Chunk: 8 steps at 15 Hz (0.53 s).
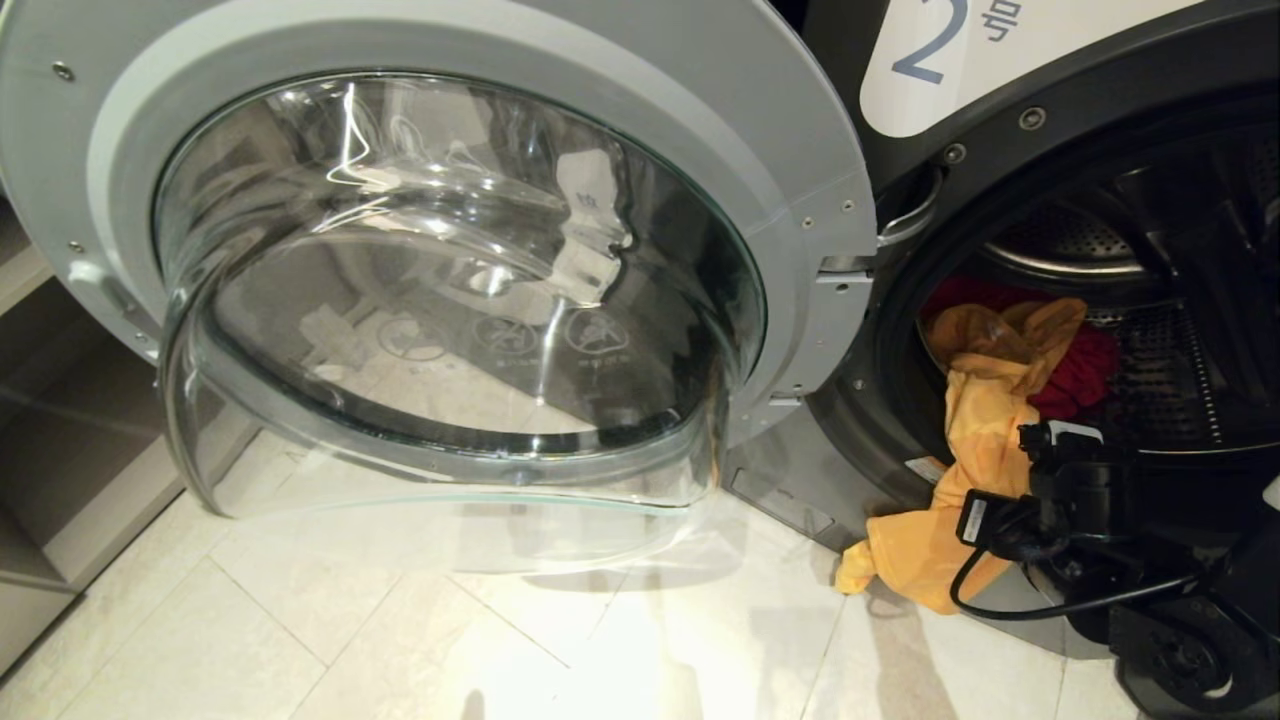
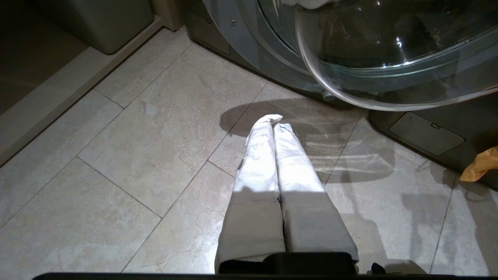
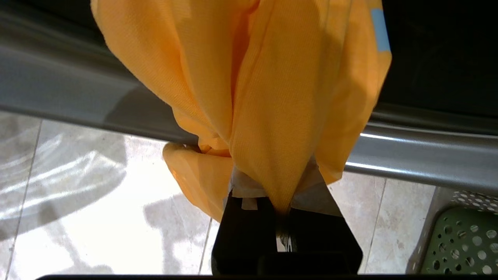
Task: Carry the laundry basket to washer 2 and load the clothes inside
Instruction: Place the clothes into the washing machine
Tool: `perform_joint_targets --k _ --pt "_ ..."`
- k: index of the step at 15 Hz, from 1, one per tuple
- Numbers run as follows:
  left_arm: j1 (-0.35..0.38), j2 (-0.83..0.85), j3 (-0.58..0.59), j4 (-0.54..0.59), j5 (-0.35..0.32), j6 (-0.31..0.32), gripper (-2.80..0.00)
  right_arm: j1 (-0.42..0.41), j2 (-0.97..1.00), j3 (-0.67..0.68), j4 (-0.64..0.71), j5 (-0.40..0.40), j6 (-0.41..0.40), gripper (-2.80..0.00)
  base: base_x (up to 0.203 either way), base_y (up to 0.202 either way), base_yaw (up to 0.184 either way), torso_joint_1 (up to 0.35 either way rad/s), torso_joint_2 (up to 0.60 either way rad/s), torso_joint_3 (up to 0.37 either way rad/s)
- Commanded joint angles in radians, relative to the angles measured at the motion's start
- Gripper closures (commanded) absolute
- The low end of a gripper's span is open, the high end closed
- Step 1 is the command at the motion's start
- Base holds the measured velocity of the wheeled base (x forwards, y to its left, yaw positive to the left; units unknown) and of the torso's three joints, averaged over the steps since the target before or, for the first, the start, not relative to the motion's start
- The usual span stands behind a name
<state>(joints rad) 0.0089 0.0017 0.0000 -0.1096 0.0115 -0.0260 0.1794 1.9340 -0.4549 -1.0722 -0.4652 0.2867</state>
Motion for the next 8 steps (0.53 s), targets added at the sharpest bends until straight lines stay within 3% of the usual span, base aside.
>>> perform_joint_targets --k 1,5,8 --pt "0.0 0.0 0.04 -0.001 0.001 0.0 0.0 0.001 -0.051 0.035 -0.005 -0.001 -0.004 0.0 0.0 0.0 0.0 0.0 0.0 0.0" --pt "0.0 0.0 0.04 -0.001 0.0 0.0 0.0 0.001 -0.134 0.043 -0.008 -0.009 -0.064 0.0 0.0 0.0 0.0 0.0 0.0 0.0" --pt "0.0 0.001 0.04 -0.001 0.001 -0.001 0.0 0.0 -0.194 0.035 -0.091 -0.021 -0.198 0.0 0.0 0.0 0.0 0.0 0.0 0.0"
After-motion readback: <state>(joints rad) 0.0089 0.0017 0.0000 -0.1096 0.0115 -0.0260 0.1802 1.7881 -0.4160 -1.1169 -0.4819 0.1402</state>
